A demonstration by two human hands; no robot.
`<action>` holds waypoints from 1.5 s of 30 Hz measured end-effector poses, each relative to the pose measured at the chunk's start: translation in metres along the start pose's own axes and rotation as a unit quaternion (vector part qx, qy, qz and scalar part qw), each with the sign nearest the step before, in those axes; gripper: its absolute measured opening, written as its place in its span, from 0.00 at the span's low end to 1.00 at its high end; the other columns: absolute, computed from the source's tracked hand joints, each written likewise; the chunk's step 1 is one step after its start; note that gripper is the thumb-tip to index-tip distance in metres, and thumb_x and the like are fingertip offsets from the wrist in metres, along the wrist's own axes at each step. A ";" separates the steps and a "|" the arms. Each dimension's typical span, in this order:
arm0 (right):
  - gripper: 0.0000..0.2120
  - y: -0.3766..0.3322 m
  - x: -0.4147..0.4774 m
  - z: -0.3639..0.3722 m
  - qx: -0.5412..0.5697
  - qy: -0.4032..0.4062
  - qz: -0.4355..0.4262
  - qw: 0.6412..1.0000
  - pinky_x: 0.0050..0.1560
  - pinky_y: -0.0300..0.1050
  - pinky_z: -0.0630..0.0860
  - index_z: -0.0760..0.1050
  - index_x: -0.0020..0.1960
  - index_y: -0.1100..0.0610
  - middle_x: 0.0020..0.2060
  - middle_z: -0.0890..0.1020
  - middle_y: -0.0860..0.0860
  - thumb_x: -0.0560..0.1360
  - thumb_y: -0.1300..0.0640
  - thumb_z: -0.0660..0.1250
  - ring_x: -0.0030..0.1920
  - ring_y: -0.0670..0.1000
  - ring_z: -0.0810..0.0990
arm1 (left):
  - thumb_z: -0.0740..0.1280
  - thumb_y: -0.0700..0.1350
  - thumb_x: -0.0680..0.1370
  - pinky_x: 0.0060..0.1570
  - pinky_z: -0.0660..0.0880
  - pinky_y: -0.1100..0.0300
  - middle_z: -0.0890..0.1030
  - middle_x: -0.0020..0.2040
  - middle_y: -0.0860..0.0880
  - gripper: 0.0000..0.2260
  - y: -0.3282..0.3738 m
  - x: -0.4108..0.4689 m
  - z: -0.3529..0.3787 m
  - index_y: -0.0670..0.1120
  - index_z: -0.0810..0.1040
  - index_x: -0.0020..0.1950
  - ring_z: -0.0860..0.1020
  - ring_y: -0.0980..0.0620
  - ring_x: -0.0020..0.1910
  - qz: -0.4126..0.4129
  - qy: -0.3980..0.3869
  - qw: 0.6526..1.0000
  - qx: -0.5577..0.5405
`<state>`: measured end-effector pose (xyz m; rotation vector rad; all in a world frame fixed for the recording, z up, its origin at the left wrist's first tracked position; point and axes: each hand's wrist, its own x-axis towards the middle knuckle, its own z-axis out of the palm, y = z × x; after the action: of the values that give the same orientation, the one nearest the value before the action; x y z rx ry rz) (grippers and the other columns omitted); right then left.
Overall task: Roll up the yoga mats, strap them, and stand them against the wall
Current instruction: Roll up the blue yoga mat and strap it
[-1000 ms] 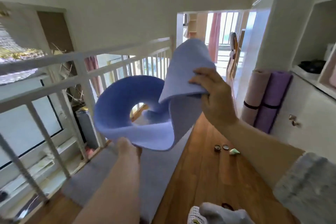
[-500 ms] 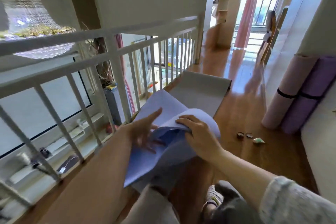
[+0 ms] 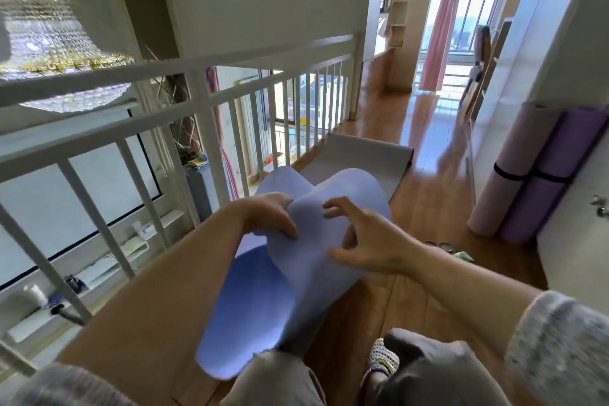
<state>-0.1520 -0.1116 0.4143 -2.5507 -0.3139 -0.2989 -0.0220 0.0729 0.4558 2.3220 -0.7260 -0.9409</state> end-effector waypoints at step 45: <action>0.34 -0.027 -0.113 0.052 -0.373 0.014 -0.040 0.927 0.37 0.45 0.72 0.75 0.50 0.56 0.39 0.82 0.54 0.72 0.27 0.49 0.37 0.57 0.81 | 0.76 0.50 0.68 0.40 0.75 0.52 0.82 0.43 0.45 0.17 -0.087 -0.095 0.191 0.46 0.77 0.51 0.80 0.44 0.38 0.139 0.430 0.771 0.449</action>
<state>-0.2590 -0.0789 0.3536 -3.2810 -0.3400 -0.5745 -0.1971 0.1462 0.3257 2.8392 -1.1742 0.8205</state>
